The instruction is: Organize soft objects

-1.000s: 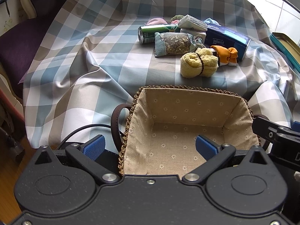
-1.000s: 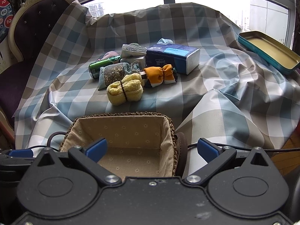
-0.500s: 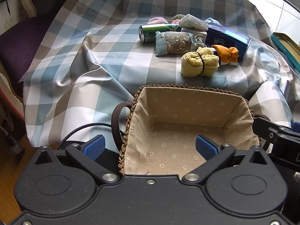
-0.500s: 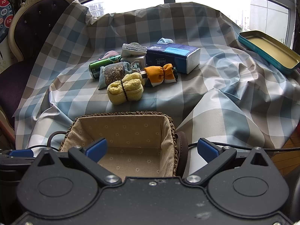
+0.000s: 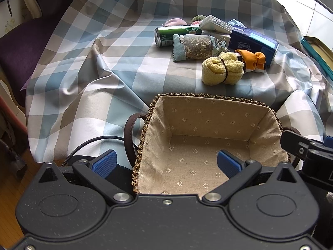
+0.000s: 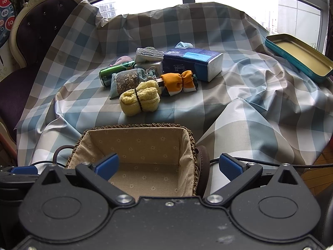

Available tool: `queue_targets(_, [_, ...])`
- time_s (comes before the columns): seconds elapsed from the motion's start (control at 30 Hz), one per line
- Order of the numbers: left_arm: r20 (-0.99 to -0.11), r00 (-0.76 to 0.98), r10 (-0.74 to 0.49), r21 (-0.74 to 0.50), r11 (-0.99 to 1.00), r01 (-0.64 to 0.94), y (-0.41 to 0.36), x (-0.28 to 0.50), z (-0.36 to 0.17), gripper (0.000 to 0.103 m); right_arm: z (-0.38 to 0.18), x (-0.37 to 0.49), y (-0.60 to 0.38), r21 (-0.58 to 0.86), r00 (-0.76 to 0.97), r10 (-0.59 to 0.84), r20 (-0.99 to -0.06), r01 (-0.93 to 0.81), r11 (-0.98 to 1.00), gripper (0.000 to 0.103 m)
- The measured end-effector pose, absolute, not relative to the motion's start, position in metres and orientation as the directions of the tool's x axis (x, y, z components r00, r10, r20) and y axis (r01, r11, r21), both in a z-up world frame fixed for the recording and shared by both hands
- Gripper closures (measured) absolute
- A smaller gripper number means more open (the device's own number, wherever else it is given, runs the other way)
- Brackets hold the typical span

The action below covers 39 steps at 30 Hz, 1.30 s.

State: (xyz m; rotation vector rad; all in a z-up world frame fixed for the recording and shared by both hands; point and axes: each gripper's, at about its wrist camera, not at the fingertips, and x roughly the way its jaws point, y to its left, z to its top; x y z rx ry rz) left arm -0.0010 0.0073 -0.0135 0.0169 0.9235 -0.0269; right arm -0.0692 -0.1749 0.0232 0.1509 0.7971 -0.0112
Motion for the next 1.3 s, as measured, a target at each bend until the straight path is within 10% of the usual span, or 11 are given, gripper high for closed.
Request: queue_targets(1.3, [-0.747, 0.663, -0.037, 0.000, 0.998, 0.056, 0.007, 0.013, -0.001, 0.003, 0.021, -0.049, -0.183, 0.141, 0.690, 0.049, -0.722, 0.078, 0.987, 0.000])
